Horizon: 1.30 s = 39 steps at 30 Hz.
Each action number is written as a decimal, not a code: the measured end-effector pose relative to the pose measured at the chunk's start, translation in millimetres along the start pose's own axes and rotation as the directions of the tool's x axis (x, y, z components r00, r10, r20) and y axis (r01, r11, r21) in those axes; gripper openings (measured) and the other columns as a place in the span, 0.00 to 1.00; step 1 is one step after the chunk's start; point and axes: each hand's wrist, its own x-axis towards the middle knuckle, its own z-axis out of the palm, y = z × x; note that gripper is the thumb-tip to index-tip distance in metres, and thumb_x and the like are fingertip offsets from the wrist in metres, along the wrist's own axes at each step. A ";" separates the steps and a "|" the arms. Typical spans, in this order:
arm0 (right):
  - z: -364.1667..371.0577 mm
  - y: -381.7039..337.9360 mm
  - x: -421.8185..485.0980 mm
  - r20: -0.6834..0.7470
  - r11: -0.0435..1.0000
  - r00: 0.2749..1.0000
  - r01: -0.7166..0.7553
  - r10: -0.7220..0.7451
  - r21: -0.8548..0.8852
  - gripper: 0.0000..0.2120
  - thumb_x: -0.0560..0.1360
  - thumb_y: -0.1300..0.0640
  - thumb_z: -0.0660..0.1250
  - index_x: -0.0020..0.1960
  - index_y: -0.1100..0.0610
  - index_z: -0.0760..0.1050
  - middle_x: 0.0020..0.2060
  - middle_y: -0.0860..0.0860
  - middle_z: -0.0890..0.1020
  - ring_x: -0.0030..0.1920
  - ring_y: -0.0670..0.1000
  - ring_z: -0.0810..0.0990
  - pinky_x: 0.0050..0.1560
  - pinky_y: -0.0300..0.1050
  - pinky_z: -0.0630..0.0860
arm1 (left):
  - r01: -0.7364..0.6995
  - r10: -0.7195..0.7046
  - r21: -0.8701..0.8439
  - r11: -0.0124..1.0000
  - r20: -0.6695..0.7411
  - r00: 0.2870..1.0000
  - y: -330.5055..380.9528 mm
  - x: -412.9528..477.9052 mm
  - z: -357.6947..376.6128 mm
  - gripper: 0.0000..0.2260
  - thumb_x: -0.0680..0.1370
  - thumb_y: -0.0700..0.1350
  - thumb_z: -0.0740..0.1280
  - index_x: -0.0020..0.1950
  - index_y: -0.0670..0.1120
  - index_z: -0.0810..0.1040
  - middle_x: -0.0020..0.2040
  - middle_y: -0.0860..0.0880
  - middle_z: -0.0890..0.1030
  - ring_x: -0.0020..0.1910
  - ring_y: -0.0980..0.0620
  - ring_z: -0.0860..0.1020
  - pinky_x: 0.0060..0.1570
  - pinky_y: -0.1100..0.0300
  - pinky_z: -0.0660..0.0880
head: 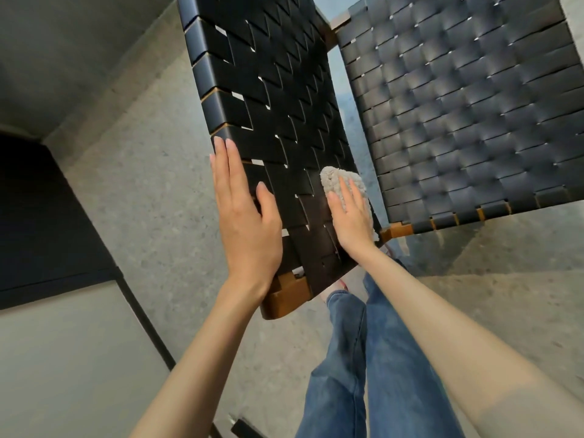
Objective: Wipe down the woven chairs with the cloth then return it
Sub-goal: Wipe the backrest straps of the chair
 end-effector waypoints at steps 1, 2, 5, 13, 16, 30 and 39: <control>-0.2 10.9 7.9 0.000 1.000 1.000 -0.020 0.020 -0.016 0.26 0.82 0.43 0.48 0.78 0.45 0.47 0.78 0.48 0.51 0.77 0.55 0.48 0.75 0.62 0.49 | -0.002 0.002 -0.003 1.000 -0.002 1.000 0.3 -0.1 0.1 0.26 0.81 0.40 0.57 0.78 0.45 0.51 0.79 0.50 0.51 0.77 0.55 0.47 0.72 0.69 0.46; -0.6 21.2 15.2 0.005 0.999 0.999 -0.046 0.046 -0.026 0.26 0.82 0.42 0.47 0.78 0.45 0.46 0.78 0.48 0.50 0.77 0.56 0.48 0.75 0.61 0.48 | -0.006 0.006 -0.007 1.000 -0.003 1.000 0.6 -0.2 0.3 0.26 0.81 0.40 0.57 0.78 0.45 0.51 0.79 0.50 0.51 0.77 0.56 0.47 0.72 0.70 0.46; 1.5 46.5 33.6 0.041 0.993 0.992 -0.116 0.117 -0.026 0.27 0.82 0.40 0.46 0.78 0.44 0.43 0.78 0.49 0.47 0.77 0.57 0.45 0.75 0.62 0.47 | -0.012 0.012 -0.030 0.999 -0.005 1.000 0.5 -1.0 0.0 0.26 0.81 0.39 0.58 0.77 0.46 0.52 0.78 0.51 0.52 0.77 0.56 0.49 0.72 0.70 0.47; 4.8 81.5 61.2 -0.017 0.957 0.957 -0.288 0.289 0.032 0.30 0.80 0.37 0.50 0.78 0.48 0.50 0.75 0.53 0.60 0.73 0.58 0.60 0.71 0.62 0.60 | -0.011 0.010 -0.070 0.997 -0.025 1.000 0.0 -1.7 0.4 0.26 0.81 0.39 0.58 0.78 0.46 0.53 0.78 0.52 0.53 0.76 0.58 0.50 0.73 0.67 0.50; 4.7 77.8 56.4 -0.080 0.950 0.948 -0.310 0.308 -0.017 0.27 0.80 0.38 0.50 0.76 0.46 0.55 0.73 0.53 0.62 0.71 0.59 0.61 0.70 0.62 0.60 | -0.007 0.005 -0.082 0.997 -0.027 1.000 0.0 -2.2 0.4 0.26 0.81 0.39 0.58 0.77 0.47 0.54 0.78 0.53 0.53 0.76 0.59 0.51 0.73 0.66 0.50; -5.2 -73.5 -105.4 -0.101 0.915 0.922 0.384 -0.374 0.125 0.17 0.75 0.32 0.47 0.61 0.16 0.49 0.66 0.24 0.55 0.60 0.42 0.57 0.55 0.29 0.59 | -0.017 0.015 -0.111 0.994 -0.014 1.000 -3.2 -0.3 -2.4 0.25 0.82 0.39 0.56 0.78 0.45 0.53 0.78 0.51 0.53 0.76 0.58 0.50 0.73 0.67 0.48; 1.8 -35.7 -69.4 -0.207 0.945 0.943 0.293 -0.260 0.145 0.17 0.77 0.38 0.53 0.65 0.34 0.60 0.70 0.43 0.67 0.55 0.38 0.55 0.54 0.43 0.60 | -0.136 0.105 0.266 0.954 0.129 0.986 2.1 0.4 -0.4 0.23 0.81 0.41 0.58 0.76 0.47 0.60 0.79 0.47 0.43 0.77 0.48 0.42 0.75 0.49 0.51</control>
